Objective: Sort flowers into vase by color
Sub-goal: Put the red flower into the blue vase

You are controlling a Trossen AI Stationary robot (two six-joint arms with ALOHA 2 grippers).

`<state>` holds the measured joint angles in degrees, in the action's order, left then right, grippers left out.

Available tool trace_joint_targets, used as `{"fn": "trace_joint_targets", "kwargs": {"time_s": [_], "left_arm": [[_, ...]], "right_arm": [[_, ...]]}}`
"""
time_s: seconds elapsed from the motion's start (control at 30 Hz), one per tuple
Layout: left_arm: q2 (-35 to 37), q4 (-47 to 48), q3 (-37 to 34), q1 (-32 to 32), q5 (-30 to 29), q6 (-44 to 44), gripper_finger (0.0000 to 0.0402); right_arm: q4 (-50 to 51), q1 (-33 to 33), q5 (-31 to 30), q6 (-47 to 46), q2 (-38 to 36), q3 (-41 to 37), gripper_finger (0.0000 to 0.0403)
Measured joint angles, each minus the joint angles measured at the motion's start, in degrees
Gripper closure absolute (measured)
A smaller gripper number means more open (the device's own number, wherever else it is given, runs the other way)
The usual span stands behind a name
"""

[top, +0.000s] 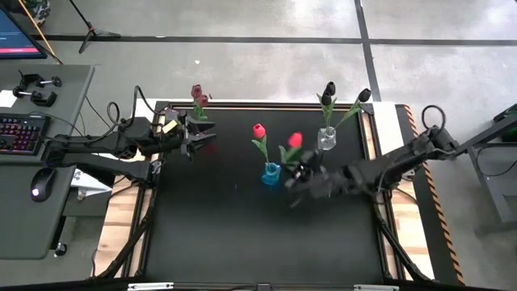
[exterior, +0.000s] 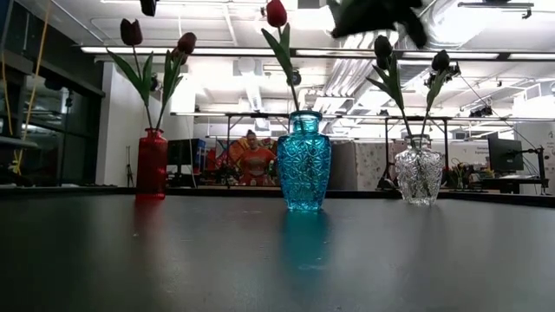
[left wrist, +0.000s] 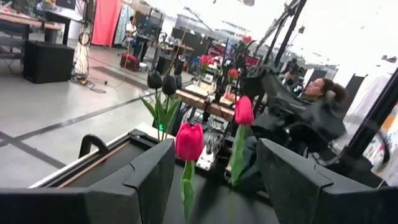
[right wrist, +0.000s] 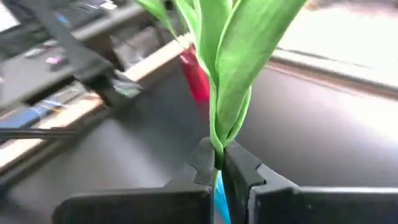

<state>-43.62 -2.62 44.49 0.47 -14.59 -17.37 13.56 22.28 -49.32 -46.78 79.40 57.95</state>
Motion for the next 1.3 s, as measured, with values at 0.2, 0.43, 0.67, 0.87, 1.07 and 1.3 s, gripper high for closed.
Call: {"fn": "trace_joint_targets", "kwargs": {"time_s": [0.2, 0.43, 0.67, 0.87, 1.07, 1.3], "left_arm": [[0.0, -2.3, 0.0, 0.0, 0.0, 0.0, 0.0188], [0.0, -2.9, 0.0, 0.0, 1.4, -2.9, 0.0188], [0.0, -4.7, 0.0, 0.0, 3.7, -3.5, 0.0188], [0.0, -4.9, 0.0, 0.0, 3.7, -2.4, 0.0188], [0.0, -4.9, 0.0, 0.0, 3.7, -2.0, 0.0188], [0.0, -4.8, 0.0, 0.0, 3.7, -1.0, 0.0188]], "right_arm": [[-8.1, -7.6, 22.2, 18.0, -3.5, 4.6, 0.0402], [3.5, -8.6, 11.5, 22.0, -4.5, 7.9, 0.0403], [-0.9, -10.1, 11.7, 25.3, -4.7, 7.9, 0.0403], [-2.2, -12.1, 15.3, 26.2, -4.9, 9.3, 0.0403], [3.5, -13.1, 16.4, 24.7, -4.9, 9.3, 0.0403], [6.6, -13.3, 16.4, 22.4, -3.2, 9.4, 0.0403]]}}
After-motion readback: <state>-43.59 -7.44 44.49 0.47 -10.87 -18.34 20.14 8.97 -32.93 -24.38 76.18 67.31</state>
